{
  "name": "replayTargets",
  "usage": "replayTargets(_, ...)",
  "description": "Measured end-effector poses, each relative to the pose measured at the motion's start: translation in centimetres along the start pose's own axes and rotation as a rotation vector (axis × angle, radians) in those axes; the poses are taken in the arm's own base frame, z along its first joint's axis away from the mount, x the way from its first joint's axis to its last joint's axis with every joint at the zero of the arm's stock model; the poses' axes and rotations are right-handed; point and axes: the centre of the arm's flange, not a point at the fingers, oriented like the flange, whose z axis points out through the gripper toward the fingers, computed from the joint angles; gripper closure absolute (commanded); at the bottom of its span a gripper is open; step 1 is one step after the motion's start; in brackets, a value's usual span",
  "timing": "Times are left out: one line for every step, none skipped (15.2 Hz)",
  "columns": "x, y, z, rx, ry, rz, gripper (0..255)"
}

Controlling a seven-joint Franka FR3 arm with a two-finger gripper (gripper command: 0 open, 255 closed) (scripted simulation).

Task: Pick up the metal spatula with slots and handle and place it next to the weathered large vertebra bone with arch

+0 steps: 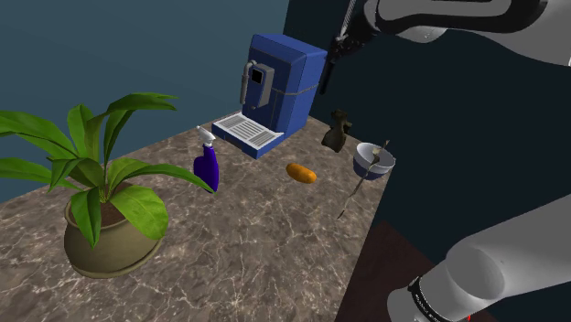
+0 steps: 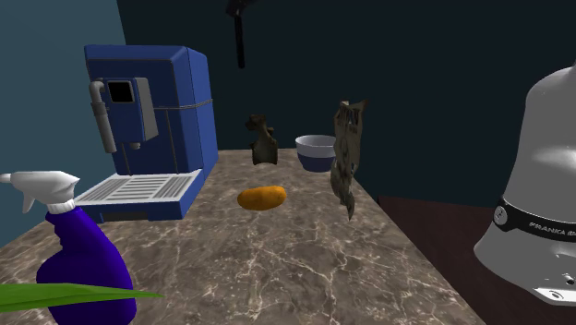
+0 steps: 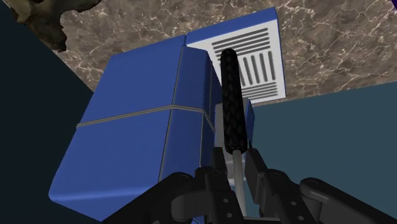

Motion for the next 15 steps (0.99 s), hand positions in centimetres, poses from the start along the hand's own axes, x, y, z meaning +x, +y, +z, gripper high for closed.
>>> replayTargets(0.4,1.0,0.4,0.0,0.0,0.0,255)
replayTargets(0.8,2.2,0.7,0.0,0.0,0.0,255)
replayTargets(1.2,3.6,0.8,0.0,0.0,0.0,255)
replayTargets(1.8,4.7,1.1,0.0,0.0,0.0,255)
replayTargets(2.2,5.8,1.5,0.0,0.0,0.0,255)
replayTargets(2.6,6.7,1.9,0.0,0.0,0.0,255)
replayTargets(3.0,8.0,2.3,0.0,0.0,0.0,255)
replayTargets(3.5,9.3,2.8,0.0,0.0,0.0,255)
replayTargets(4.0,10.8,3.1,0.0,0.0,0.0,255)
replayTargets(4.4,11.9,3.6,0.0,0.001,0.0,255)
replayTargets(5.2,13.2,4.0,0.0,0.0,0.0,255)
replayTargets(5.3,14.1,4.4,0.0,0.0,0.0,255)
replayTargets(5.4,14.6,4.8,0.0,0.0,0.0,255)
replayTargets(5.2,14.7,5.4,0.0,0.0,0.0,255)
replayTargets(5.0,14.7,5.8,0.0,0.0,-0.001,255)
